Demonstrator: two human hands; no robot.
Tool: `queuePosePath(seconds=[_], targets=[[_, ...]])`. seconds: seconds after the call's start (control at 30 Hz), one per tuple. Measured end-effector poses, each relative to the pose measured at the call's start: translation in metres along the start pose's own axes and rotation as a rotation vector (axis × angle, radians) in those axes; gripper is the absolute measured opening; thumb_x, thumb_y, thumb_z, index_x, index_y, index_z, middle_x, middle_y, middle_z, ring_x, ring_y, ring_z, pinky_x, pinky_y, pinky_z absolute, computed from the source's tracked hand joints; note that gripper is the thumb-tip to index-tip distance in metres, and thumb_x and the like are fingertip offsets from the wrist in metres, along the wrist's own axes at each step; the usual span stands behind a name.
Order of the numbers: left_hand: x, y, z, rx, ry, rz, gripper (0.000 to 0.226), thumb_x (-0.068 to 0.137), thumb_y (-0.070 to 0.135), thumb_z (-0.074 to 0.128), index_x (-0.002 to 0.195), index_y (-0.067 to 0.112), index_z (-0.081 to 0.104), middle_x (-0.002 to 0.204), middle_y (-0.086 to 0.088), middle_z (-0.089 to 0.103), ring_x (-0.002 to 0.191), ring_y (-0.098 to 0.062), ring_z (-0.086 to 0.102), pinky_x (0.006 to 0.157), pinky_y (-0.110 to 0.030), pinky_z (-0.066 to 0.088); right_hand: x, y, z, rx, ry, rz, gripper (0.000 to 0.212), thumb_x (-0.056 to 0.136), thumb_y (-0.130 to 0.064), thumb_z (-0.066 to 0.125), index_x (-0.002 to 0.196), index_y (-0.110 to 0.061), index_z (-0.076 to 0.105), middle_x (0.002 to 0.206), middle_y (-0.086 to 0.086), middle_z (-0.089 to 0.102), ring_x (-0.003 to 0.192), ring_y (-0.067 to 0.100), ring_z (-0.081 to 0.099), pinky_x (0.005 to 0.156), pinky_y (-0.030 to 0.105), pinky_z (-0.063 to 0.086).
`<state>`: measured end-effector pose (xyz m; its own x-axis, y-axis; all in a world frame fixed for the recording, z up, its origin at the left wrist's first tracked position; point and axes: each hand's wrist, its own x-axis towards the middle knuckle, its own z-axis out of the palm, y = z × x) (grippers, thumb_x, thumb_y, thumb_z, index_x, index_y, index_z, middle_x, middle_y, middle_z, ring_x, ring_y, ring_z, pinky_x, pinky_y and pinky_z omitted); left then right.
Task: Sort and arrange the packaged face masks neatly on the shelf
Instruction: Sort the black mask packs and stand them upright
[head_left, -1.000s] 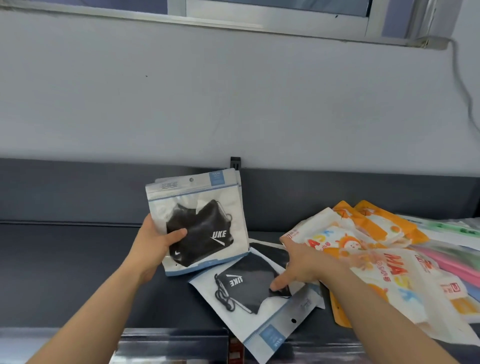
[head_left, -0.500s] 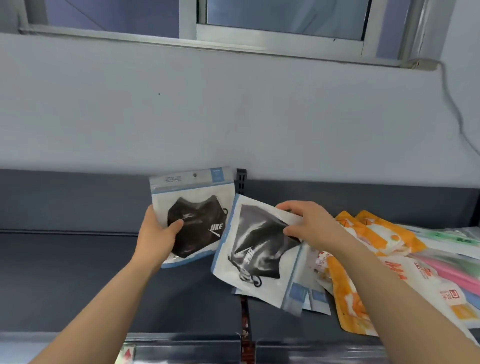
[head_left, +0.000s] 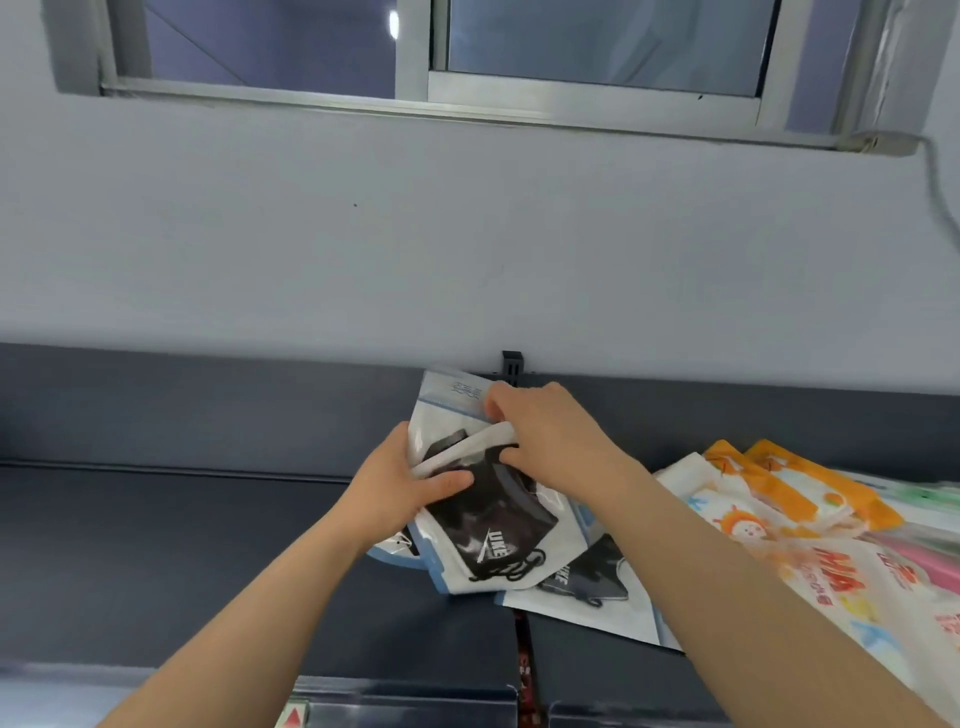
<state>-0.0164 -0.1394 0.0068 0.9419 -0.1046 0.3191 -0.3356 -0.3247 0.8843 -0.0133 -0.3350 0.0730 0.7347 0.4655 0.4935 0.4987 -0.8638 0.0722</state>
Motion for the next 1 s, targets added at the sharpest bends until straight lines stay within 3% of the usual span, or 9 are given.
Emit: queuePosePath(seconds=[0.13,0.23,0.3,0.4,0.53,0.63,0.73,0.83,1.0], targets=[[-0.007,-0.016,-0.008,0.028,0.102,-0.03,0.038,0.083,0.024,0.077,0.111,0.034,0.054,0.101,0.008,0.07,0.088,-0.007,0.069,0.071,-0.02,0.052,-0.015,0.015,0.023,0.082,0.26,0.187,0.086,0.067,-0.05,0.077,0.139,-0.023,0.039,0.139,0.003,0.045,0.128,0.024,0.039,0.109,0.04,0.029],[-0.015,-0.029,-0.015,-0.03,0.109,-0.04,0.037,0.083,0.02,0.077,0.11,0.033,0.056,0.094,0.016,0.073,0.082,0.0,0.069,0.066,-0.013,0.05,-0.037,0.032,0.043,0.433,0.081,0.569,0.121,0.059,-0.061,0.081,0.152,-0.024,0.013,0.153,0.008,0.028,0.139,0.028,0.029,0.11,0.045,0.031],[-0.018,-0.035,-0.02,-0.063,0.102,-0.052,0.037,0.083,0.019,0.077,0.111,0.033,0.058,0.095,0.021,0.072,0.085,0.001,0.069,0.065,-0.01,0.05,-0.05,0.042,0.055,0.67,-0.059,0.712,0.128,0.056,-0.057,0.085,0.153,-0.024,0.009,0.151,0.009,0.034,0.134,0.028,0.04,0.102,0.04,0.04],[-0.019,-0.043,-0.029,-0.093,0.064,-0.104,0.037,0.086,0.018,0.074,0.117,0.03,0.058,0.102,0.011,0.074,0.095,-0.01,0.071,0.079,-0.024,0.054,-0.062,0.045,0.07,1.046,-0.096,0.816,0.111,0.063,-0.029,0.09,0.151,-0.016,0.023,0.123,0.003,0.054,0.106,0.021,0.063,0.086,0.034,0.055],[-0.017,-0.041,-0.039,-0.036,-0.079,-0.118,0.047,0.088,0.003,0.066,0.126,0.029,0.055,0.113,0.005,0.073,0.104,-0.016,0.069,0.094,-0.039,0.051,-0.041,0.04,0.066,1.197,0.205,0.723,0.081,0.071,-0.009,0.084,0.139,-0.018,0.04,0.097,-0.006,0.07,0.082,0.008,0.071,0.059,0.019,0.056],[-0.013,-0.041,-0.039,-0.008,-0.093,-0.117,0.055,0.085,-0.006,0.059,0.127,0.028,0.052,0.112,0.006,0.072,0.104,-0.013,0.069,0.096,-0.037,0.05,-0.021,0.025,0.057,1.156,0.282,0.647,0.055,0.08,-0.016,0.077,0.128,-0.022,0.05,0.107,-0.005,0.07,0.09,0.005,0.067,0.067,0.017,0.054],[-0.014,-0.046,-0.029,-0.035,-0.041,-0.12,0.06,0.084,-0.011,0.051,0.121,0.037,0.05,0.102,0.016,0.072,0.094,-0.001,0.068,0.085,-0.022,0.054,-0.022,0.01,0.067,1.25,0.053,0.625,0.035,0.091,-0.022,0.064,0.125,-0.023,0.055,0.116,-0.003,0.068,0.101,0.011,0.066,0.089,0.032,0.054],[-0.012,-0.048,-0.019,-0.147,0.069,-0.115,0.056,0.086,0.002,0.065,0.121,0.04,0.043,0.101,0.018,0.07,0.09,0.003,0.068,0.068,-0.011,0.052,-0.022,0.006,0.073,1.241,-0.016,0.592,0.042,0.096,-0.027,0.055,0.137,-0.026,0.044,0.126,-0.005,0.062,0.113,0.013,0.06,0.102,0.041,0.047],[-0.013,-0.05,-0.015,-0.124,0.336,-0.084,0.065,0.08,0.016,0.08,0.125,0.035,0.038,0.105,0.019,0.064,0.092,0.0,0.063,0.074,-0.021,0.05,-0.032,0.025,0.067,1.012,-0.317,0.487,0.073,0.094,-0.012,0.056,0.153,-0.022,0.014,0.148,-0.002,0.044,0.124,0.01,0.049,0.097,0.024,0.039]])
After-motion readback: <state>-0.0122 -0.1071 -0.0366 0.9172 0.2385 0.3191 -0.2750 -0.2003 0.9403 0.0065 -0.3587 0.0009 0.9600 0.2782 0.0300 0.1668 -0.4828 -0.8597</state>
